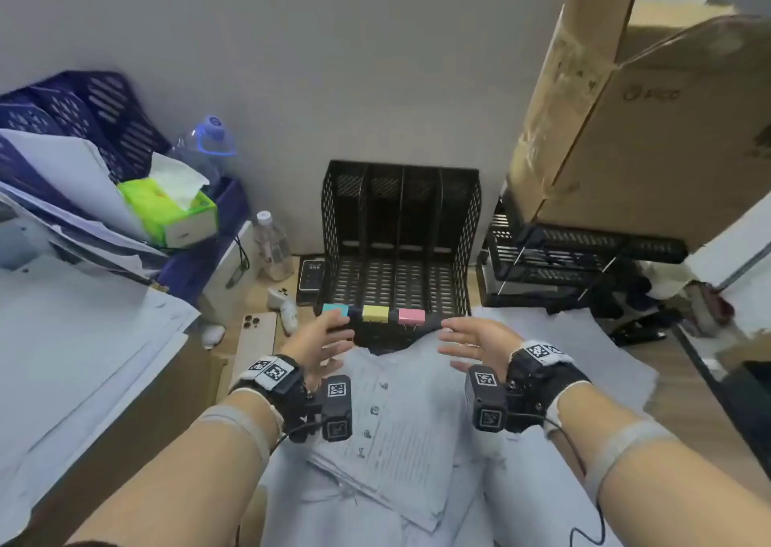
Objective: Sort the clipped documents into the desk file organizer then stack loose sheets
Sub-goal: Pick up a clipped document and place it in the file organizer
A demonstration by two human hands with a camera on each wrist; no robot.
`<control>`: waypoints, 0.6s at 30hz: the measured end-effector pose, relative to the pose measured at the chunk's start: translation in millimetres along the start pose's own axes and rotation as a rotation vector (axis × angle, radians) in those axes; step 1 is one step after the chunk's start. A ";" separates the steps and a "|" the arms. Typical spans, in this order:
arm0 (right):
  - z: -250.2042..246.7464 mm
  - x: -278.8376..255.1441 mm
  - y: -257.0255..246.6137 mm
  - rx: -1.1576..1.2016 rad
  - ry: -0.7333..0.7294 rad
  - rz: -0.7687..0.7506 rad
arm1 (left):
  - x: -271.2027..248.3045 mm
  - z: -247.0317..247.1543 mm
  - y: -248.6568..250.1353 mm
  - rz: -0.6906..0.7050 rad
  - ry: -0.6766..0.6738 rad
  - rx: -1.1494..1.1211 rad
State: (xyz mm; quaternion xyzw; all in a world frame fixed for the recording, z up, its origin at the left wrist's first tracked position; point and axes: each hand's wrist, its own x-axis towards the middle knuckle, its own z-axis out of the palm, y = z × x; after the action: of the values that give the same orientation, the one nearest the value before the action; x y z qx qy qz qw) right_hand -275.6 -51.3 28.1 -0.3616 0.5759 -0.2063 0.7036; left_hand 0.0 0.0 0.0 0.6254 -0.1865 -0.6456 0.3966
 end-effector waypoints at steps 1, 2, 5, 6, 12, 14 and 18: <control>-1.0 6.6 13.2 -0.011 0.018 0.040 | 5.0 -7.8 -14.3 -0.027 0.075 0.032; -0.9 12.4 24.8 -0.027 0.037 0.084 | 11.1 -14.5 -26.0 -0.034 0.171 0.084; -1.4 36.7 72.8 -0.182 0.034 0.121 | 16.3 -54.6 -81.9 -0.018 0.407 0.374; -0.5 42.6 83.6 -0.290 0.037 0.117 | 13.8 -64.5 -97.6 -0.055 0.448 0.453; 13.3 58.4 125.2 -0.660 0.091 0.129 | 5.7 -78.4 -137.1 -0.138 0.474 0.493; 16.6 61.3 133.0 -0.730 0.125 0.131 | 8.7 -80.6 -141.8 -0.096 0.501 0.508; 20.4 64.2 134.8 -0.904 0.148 0.152 | 7.1 -78.4 -140.8 -0.024 0.495 0.596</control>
State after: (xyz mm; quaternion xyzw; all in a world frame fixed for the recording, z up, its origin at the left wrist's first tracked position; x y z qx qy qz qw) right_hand -256.9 -3.1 -113.3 -0.5731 0.6817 0.0925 0.4454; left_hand 36.3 101.4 -120.1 0.8522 -0.2572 -0.3975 0.2228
